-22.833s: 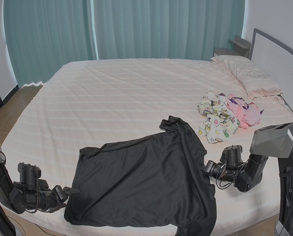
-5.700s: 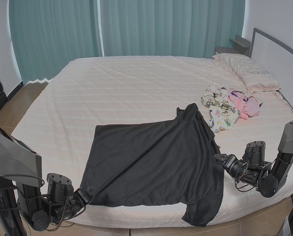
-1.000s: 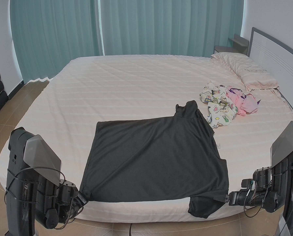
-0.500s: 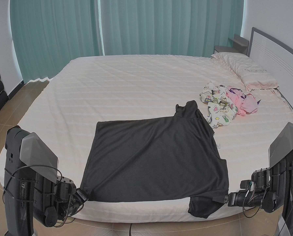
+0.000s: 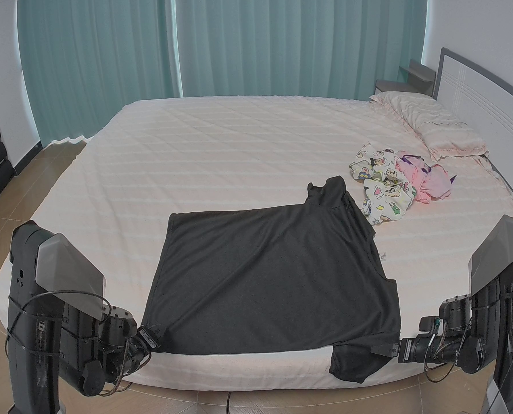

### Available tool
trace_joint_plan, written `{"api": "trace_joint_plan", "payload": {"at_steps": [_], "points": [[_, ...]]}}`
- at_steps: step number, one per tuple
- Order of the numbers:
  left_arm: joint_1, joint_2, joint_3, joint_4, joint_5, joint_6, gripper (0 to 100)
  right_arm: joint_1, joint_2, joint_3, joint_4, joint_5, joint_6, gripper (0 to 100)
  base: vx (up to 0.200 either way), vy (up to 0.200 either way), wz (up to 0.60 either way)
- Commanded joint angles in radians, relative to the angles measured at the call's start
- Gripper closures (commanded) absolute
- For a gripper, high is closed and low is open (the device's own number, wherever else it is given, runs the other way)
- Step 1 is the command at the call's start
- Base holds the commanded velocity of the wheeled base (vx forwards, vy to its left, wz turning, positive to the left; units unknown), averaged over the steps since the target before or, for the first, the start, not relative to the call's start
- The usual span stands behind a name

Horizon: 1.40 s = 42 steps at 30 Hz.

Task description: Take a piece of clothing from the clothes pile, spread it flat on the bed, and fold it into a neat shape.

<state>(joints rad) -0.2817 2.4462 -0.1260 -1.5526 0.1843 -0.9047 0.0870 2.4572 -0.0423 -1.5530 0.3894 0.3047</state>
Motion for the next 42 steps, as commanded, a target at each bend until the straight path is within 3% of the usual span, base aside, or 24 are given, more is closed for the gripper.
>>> {"api": "trace_joint_plan", "payload": {"at_steps": [1,17,23,32,42], "points": [[-0.002,0.002,-0.004,-0.018,0.000,0.021,100,0.002,0.002,-0.001,-0.012,0.000,-0.001,0,0.000,0.000,0.00],[-0.001,-0.085,0.065,-0.018,-0.003,0.012,100,-0.004,-0.015,0.007,-0.013,-0.007,-0.001,0,0.000,0.000,0.00],[0.003,-0.075,0.009,-0.018,-0.046,0.027,100,-0.007,-0.058,-0.007,-0.013,-0.012,-0.001,0,0.000,0.000,0.00],[0.041,-0.101,0.035,-0.018,-0.117,0.027,100,-0.015,-0.029,-0.031,-0.013,-0.009,-0.001,0,0.000,0.000,0.00],[0.050,-0.118,0.049,-0.018,-0.117,0.021,100,-0.010,-0.017,-0.070,-0.012,-0.010,-0.001,0,0.000,0.000,0.00]]}}
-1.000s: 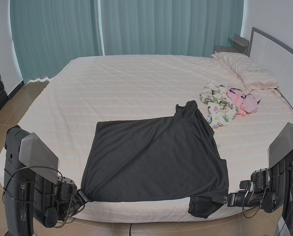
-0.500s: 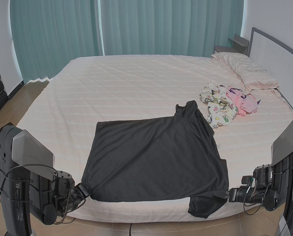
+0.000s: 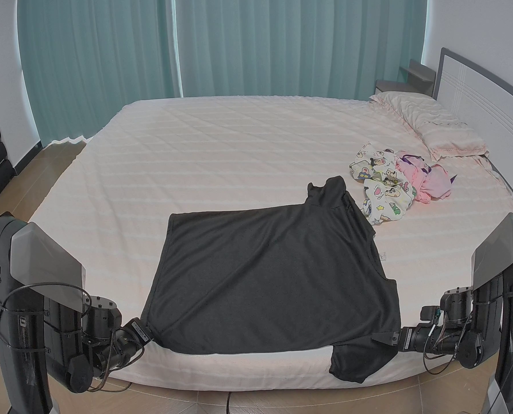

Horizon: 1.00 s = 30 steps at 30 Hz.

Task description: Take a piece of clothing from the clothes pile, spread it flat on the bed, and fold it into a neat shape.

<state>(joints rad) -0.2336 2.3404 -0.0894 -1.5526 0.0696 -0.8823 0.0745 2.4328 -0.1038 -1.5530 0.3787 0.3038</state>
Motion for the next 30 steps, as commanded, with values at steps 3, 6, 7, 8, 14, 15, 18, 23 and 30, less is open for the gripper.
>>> {"api": "trace_joint_plan", "payload": {"at_steps": [3,6,7,8,14,15,18,23,30], "points": [[-0.006,-0.016,0.042,-0.018,-0.020,-0.004,100,0.001,0.011,-0.020,-0.012,0.002,0.000,0,0.000,0.000,0.00],[-0.003,-0.007,0.034,-0.018,-0.043,-0.009,100,0.001,0.028,-0.039,-0.012,-0.001,0.000,0,0.000,0.000,0.00],[0.002,-0.003,0.033,-0.018,-0.048,-0.007,100,0.001,0.034,-0.048,-0.012,-0.001,0.000,0,0.000,0.000,0.00],[0.005,0.005,0.028,-0.018,-0.050,-0.009,100,0.001,0.040,-0.060,-0.012,-0.003,0.000,100,0.000,0.000,0.00],[0.020,0.031,0.022,-0.018,-0.051,-0.009,100,-0.016,0.025,-0.094,-0.013,-0.009,0.000,100,0.000,0.000,0.00],[0.020,0.036,0.019,-0.018,-0.051,-0.009,100,-0.018,0.005,-0.117,-0.010,-0.017,0.001,100,0.000,0.000,0.00],[0.016,0.045,0.022,-0.018,-0.051,-0.003,100,-0.018,-0.003,-0.169,-0.010,-0.020,0.000,100,0.000,0.000,0.00],[0.013,0.057,0.023,-0.018,-0.047,0.000,100,-0.015,-0.006,-0.264,0.014,-0.021,-0.006,100,0.000,0.000,0.00],[0.002,0.068,0.030,-0.018,-0.042,0.003,100,-0.013,-0.001,-0.424,0.165,-0.021,-0.020,100,0.000,0.000,0.00]]}}
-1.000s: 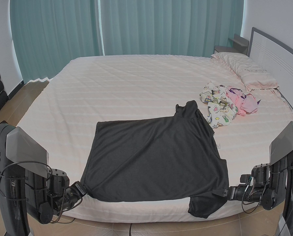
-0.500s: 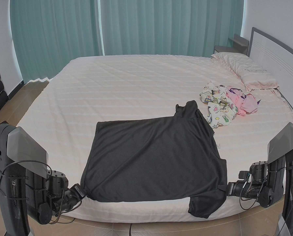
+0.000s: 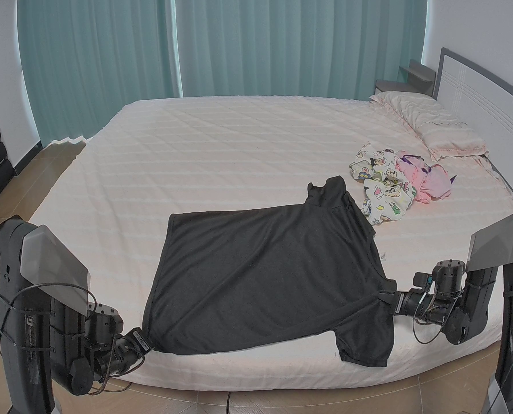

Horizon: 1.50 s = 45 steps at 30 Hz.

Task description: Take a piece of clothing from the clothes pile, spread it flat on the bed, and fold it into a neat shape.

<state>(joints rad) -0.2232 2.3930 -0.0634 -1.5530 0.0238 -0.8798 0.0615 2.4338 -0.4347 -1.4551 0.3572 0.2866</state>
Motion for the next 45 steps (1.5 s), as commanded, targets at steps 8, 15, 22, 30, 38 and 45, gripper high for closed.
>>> {"api": "trace_joint_plan", "payload": {"at_steps": [8,15,22,30,38,45], "points": [[-0.012,0.023,-0.007,-0.018,0.004,0.002,100,0.008,0.007,-0.164,0.156,0.003,-0.010,0,0.000,0.000,0.00],[-0.015,0.029,-0.007,-0.018,0.004,0.007,100,-0.048,-0.048,-0.072,0.142,0.028,-0.014,0,0.000,0.000,0.00],[-0.015,0.035,-0.007,-0.018,0.004,0.016,100,-0.081,-0.130,0.175,0.065,0.075,-0.017,0,0.000,0.000,0.00],[-0.015,0.037,-0.010,-0.018,0.002,0.018,100,-0.072,-0.136,0.346,0.064,0.083,-0.023,0,0.000,0.000,0.00],[-0.010,0.046,-0.010,-0.018,0.002,0.056,100,0.041,-0.012,0.410,-0.014,0.063,-0.015,0,0.000,0.000,0.00],[-0.010,0.048,-0.012,-0.018,0.002,0.056,100,0.150,0.063,0.430,-0.113,-0.084,0.009,0,0.000,0.000,0.00]]}}
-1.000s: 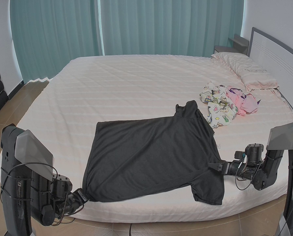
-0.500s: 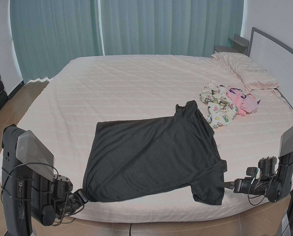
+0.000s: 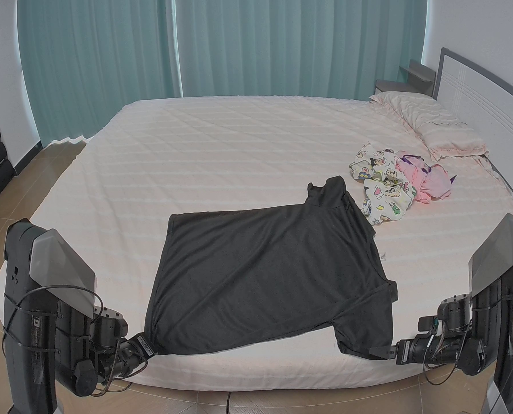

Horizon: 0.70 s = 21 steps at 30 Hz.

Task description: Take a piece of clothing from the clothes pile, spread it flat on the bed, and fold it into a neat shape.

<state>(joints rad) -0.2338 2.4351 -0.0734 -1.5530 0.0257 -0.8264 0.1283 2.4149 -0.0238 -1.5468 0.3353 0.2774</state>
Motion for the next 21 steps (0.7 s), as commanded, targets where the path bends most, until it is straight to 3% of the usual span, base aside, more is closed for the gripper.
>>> {"api": "trace_joint_plan", "payload": {"at_steps": [1,5,13,21], "points": [[0.001,0.005,-0.002,-0.018,0.000,0.003,100,0.088,0.079,0.019,-0.021,-0.062,0.026,0,0.000,0.000,0.00],[0.001,0.009,-0.002,-0.018,0.000,0.006,100,0.143,0.066,-0.013,-0.021,-0.075,0.164,0,0.000,0.000,0.00],[0.001,0.009,-0.003,-0.018,0.003,0.006,100,0.139,0.073,-0.054,-0.019,-0.125,0.184,0,0.000,0.000,0.00],[0.001,0.013,-0.011,-0.018,0.019,0.004,100,0.136,0.067,-0.077,-0.019,-0.131,0.233,0,0.000,0.000,0.00]]}}
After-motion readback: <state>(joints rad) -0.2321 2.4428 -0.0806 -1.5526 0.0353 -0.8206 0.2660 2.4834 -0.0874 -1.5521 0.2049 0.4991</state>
